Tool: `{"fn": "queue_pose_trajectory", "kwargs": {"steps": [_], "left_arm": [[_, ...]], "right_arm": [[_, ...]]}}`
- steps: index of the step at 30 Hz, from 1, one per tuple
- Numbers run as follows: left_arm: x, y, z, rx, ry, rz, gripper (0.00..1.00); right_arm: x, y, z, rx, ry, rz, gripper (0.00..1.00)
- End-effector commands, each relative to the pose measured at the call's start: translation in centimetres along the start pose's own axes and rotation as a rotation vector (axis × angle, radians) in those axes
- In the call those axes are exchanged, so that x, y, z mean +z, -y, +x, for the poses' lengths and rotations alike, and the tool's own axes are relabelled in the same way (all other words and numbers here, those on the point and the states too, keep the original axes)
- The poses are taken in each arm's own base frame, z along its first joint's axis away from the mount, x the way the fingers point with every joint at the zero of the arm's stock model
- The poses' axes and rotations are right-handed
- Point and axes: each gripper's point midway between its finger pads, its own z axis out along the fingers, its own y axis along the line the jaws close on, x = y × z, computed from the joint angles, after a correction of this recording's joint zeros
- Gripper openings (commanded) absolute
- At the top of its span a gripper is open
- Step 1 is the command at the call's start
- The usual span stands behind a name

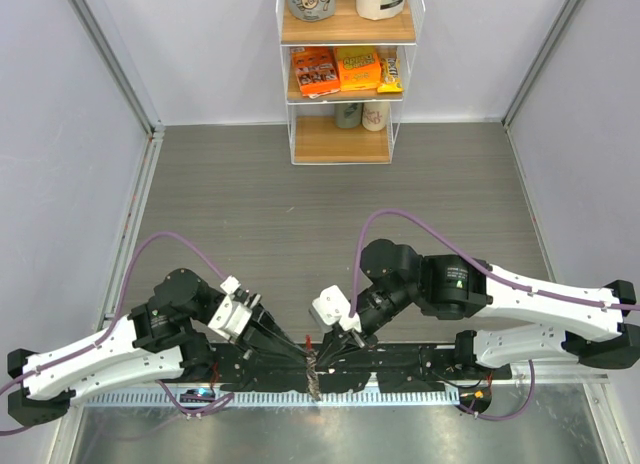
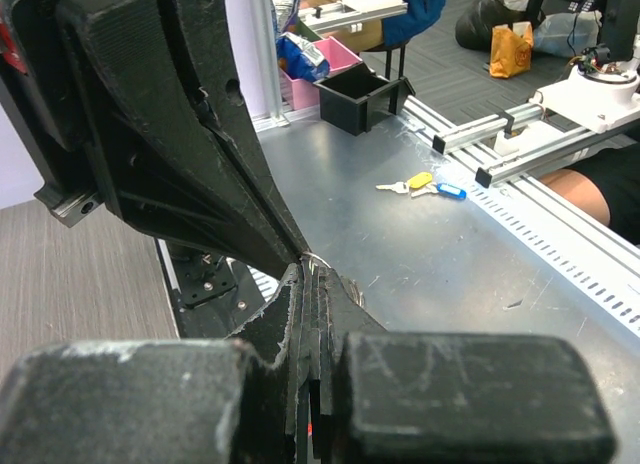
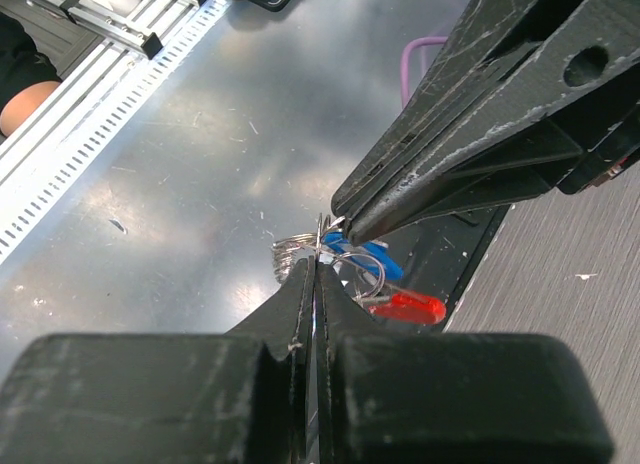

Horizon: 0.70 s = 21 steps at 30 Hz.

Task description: Put the keys on the keyring

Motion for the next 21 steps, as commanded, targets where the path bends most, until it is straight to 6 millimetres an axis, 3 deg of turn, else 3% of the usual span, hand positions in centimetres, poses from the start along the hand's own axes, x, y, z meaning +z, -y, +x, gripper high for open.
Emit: {"fn": "queue_pose_trajectory", "kwargs": {"steps": [1, 21], "left_arm": [[0.1, 0.7, -1.0, 0.049, 0.025, 0.039, 0.0], [-0.2, 1.3, -1.3, 0.065, 0.04, 0.048, 0.0]], "right_arm": [[-0.6, 0.7, -3.2, -0.061, 0.088, 0.027, 0.06], [-1.8, 1.3, -3.1, -0.047, 0.141, 0.106, 0.06]]}}
